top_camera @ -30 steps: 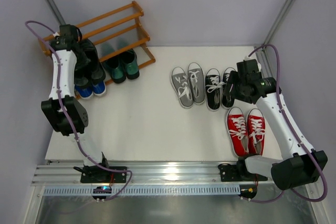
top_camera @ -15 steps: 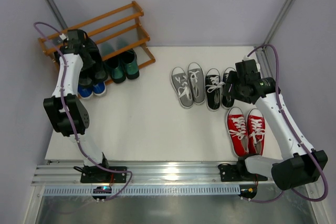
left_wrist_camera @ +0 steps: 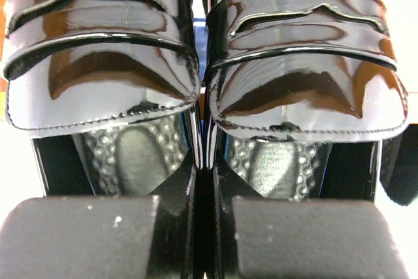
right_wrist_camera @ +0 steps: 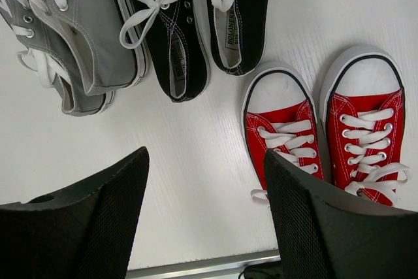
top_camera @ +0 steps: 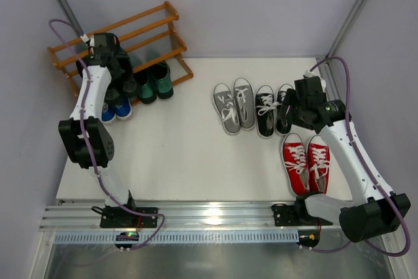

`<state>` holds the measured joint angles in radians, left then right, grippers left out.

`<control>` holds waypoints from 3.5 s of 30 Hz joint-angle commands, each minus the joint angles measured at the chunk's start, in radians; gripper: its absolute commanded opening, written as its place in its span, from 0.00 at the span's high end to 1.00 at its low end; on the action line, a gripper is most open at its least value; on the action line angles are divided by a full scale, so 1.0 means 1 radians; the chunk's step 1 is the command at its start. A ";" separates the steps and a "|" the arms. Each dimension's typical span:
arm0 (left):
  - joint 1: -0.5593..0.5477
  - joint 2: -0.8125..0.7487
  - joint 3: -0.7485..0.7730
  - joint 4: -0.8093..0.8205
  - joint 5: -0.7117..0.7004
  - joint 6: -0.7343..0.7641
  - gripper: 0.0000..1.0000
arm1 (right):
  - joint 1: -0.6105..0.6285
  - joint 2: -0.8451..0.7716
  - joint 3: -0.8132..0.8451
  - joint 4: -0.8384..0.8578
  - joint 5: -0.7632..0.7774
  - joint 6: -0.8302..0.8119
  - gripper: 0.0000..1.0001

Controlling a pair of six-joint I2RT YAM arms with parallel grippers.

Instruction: Place and organize the shoes onto the shoe shelf

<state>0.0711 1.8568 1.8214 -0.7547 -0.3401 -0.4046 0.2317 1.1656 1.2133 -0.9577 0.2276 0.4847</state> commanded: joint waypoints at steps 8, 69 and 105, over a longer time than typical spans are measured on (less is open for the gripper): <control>-0.040 0.054 0.234 0.216 -0.129 -0.016 1.00 | 0.004 -0.018 0.032 0.022 0.032 -0.008 0.28; -0.830 -0.761 -0.676 -0.034 -0.146 -0.443 1.00 | 0.003 -0.054 -0.235 0.320 -0.085 -0.078 0.28; -0.570 -0.574 -0.743 0.494 0.033 -0.913 0.00 | 0.017 -0.155 -0.244 0.272 -0.108 -0.072 0.28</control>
<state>-0.6575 1.3014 1.1259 -0.4774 -0.3973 -1.2266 0.2432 1.0481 0.9649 -0.6827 0.1173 0.4156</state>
